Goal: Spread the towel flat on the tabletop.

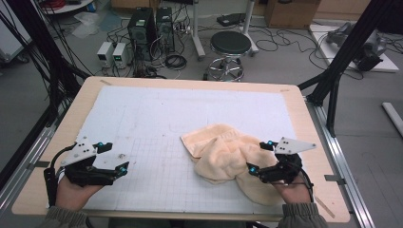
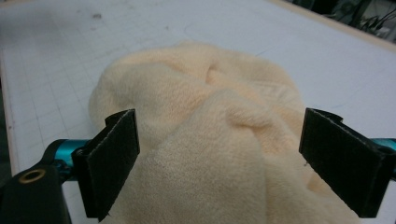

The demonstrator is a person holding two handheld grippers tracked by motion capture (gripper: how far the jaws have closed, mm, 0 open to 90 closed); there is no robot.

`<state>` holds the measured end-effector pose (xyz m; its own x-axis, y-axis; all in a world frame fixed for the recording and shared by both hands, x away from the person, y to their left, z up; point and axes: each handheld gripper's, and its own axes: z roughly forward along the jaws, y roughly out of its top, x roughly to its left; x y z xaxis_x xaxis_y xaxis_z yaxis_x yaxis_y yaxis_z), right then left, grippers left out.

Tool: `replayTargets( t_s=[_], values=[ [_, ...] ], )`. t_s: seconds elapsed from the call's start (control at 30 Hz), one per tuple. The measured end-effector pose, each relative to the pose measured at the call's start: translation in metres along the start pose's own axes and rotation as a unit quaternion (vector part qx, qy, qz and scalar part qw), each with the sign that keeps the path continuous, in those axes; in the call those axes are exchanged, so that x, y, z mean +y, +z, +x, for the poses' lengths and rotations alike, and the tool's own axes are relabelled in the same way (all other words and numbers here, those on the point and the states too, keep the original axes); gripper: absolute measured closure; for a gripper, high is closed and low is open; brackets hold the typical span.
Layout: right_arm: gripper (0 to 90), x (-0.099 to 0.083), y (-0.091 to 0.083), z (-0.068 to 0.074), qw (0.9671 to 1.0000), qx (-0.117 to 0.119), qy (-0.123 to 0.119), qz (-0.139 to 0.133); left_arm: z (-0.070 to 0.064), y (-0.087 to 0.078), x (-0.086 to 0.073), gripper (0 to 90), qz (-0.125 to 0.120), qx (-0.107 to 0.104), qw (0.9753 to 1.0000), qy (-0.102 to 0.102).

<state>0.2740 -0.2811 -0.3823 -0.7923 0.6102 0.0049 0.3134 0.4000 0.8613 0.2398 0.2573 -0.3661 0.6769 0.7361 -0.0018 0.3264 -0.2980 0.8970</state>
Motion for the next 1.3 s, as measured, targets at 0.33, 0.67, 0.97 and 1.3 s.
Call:
replayTargets(
  t_s=[0.33, 0.67, 0.97, 1.3],
  values=[
    [39.3, -0.008, 0.03, 0.006, 0.9969, 0.036, -0.022, 0.066, -0.001, 0.003, -0.002, 12.8, 0.005, -0.005, 1.0, 0.0],
    [71.2, -0.01, 0.036, 0.007, 0.9957, 0.063, -0.015, 0.066, -0.002, 0.006, -0.003, 12.9, 0.009, -0.008, 0.9999, 0.0],
    [72.8, 0.01, 0.035, 0.014, 0.9959, 0.079, -0.022, 0.036, -0.004, 0.008, -0.001, 12.9, 0.006, -0.011, 0.9999, 0.0],
    [73.0, 0.029, 0.044, 0.031, 0.9933, 0.101, -0.044, 0.033, -0.013, 0.021, 0.006, 12.9, 0.004, -0.033, 0.9994, 0.008]
  ],
)
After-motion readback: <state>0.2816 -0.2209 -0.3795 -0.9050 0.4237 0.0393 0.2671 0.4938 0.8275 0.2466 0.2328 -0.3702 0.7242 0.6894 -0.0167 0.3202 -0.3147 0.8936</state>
